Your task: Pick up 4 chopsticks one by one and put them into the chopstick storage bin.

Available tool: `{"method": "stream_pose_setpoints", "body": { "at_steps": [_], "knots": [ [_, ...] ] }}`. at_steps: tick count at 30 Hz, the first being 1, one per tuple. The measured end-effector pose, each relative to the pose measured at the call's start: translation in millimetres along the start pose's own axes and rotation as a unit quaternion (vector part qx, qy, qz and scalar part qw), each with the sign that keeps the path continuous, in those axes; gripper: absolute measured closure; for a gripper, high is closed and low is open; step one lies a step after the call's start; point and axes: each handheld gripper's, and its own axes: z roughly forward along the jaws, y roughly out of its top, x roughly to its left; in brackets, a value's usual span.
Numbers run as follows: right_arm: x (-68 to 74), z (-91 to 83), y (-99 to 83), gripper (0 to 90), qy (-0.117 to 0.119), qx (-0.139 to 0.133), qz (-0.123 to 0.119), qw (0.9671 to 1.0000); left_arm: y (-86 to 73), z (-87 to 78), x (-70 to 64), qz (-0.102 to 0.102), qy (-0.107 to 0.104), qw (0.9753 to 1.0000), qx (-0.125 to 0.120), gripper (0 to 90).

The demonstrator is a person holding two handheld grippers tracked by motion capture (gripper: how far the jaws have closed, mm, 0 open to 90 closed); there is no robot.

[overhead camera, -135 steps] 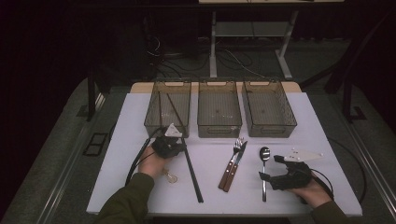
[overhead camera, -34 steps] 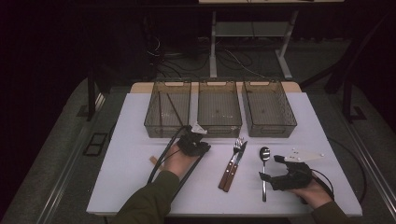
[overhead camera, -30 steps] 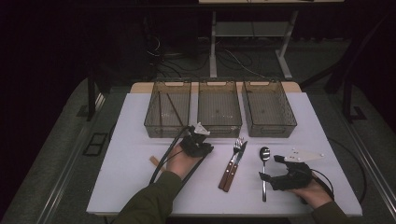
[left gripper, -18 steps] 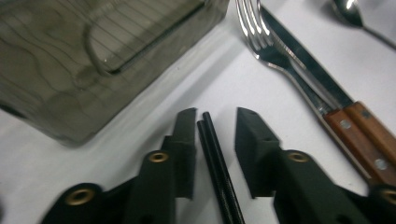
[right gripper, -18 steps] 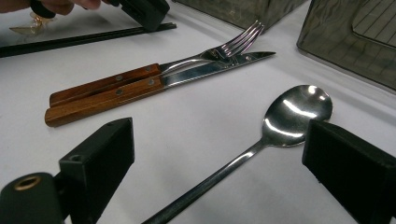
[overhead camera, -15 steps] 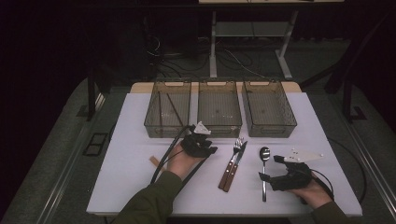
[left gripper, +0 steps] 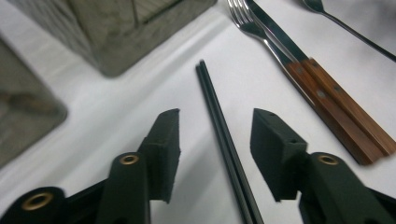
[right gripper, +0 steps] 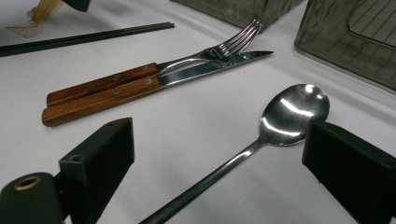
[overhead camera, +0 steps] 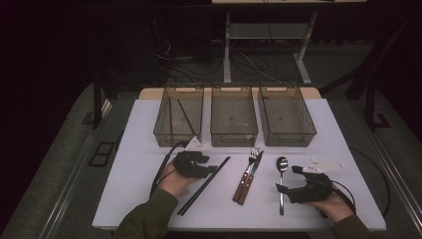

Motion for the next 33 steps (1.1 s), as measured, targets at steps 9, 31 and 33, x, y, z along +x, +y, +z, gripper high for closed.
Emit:
{"method": "stream_pose_setpoints", "body": {
  "at_steps": [9, 31, 33],
  "knots": [
    [0.7, 0.7, 0.2, 8.9, -0.002, 0.001, 0.0, 1.0, -23.8, -19.6, -11.9, 0.002, -0.011, 0.9999, 0.0, 68.1],
    [0.8, 1.2, 0.1, 8.9, -0.003, 0.002, -0.003, 1.0, -35.0, -13.9, -9.7, -0.009, -0.034, 0.9988, 0.033, 79.1],
    [0.8, 1.0, 0.0, 8.9, -0.003, 0.003, -0.003, 1.0, -35.1, -12.3, -10.4, -0.01, -0.035, 0.9988, 0.033, 79.0]
  ]
}}
